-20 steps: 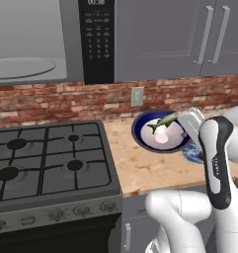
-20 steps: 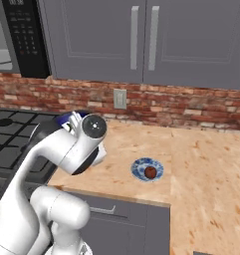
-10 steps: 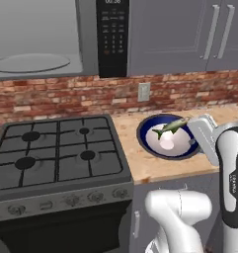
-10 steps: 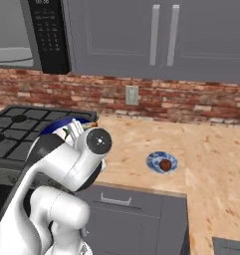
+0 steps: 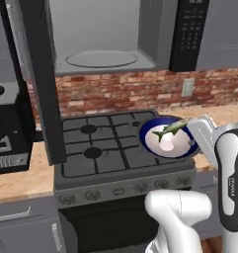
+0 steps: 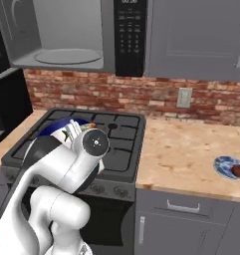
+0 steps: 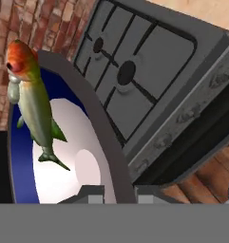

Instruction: Remove the apple from the bowl and place it on the small plate. Then place the bowl with only the fish in the microwave, close the door, and press the start button to microwave the fish.

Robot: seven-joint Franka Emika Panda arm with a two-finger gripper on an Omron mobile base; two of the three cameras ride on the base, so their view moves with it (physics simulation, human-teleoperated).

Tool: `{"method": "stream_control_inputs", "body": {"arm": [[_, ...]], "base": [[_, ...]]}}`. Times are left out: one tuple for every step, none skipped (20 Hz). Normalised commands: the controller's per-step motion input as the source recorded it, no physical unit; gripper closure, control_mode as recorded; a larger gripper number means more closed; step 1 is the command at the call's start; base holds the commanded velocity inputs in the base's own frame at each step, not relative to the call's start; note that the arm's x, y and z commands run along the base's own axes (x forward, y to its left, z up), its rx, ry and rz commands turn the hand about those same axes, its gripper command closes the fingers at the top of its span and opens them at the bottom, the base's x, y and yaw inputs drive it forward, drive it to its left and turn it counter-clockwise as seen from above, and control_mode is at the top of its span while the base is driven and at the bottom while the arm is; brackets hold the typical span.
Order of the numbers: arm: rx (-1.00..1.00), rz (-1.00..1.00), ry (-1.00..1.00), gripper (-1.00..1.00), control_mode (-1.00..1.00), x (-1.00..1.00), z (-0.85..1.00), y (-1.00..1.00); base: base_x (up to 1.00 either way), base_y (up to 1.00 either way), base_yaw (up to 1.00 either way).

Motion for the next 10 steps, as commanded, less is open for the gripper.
{"method": "stream_control_inputs", "body": {"arm": [[0.00, 0.00, 0.00, 1.00, 1.00, 0.00, 0.00, 0.00], [0.00, 0.00, 0.00, 1.00, 1.00, 0.00, 0.00, 0.00], [0.00, 0.00, 0.00, 1.00, 1.00, 0.00, 0.00, 0.00], [0.00, 0.00, 0.00, 1.00, 1.00, 0.00, 0.00, 0.00], [0.00, 0.00, 0.00, 1.00, 1.00, 0.00, 0.00, 0.00], [0.00, 0.00, 0.00, 1.00, 1.00, 0.00, 0.00, 0.00], [0.00, 0.00, 0.00, 1.00, 1.00, 0.00, 0.00, 0.00], [0.00, 0.00, 0.00, 1.00, 1.00, 0.00, 0.00, 0.00], [0.00, 0.00, 0.00, 1.00, 1.00, 0.00, 0.00, 0.00], [0.00, 0.00, 0.00, 1.00, 1.00, 0.00, 0.00, 0.00]], "base": [[0.54, 0.86, -0.01], [0.58, 0.81, -0.01], [0.54, 0.71, 0.00], [0.53, 0.63, 0.00], [0.54, 0.53, 0.00], [0.61, 0.08, 0.00], [0.74, -0.01, 0.00], [0.79, -0.50, 0.00], [0.78, -0.76, 0.00], [0.68, -0.73, 0.00]]}}
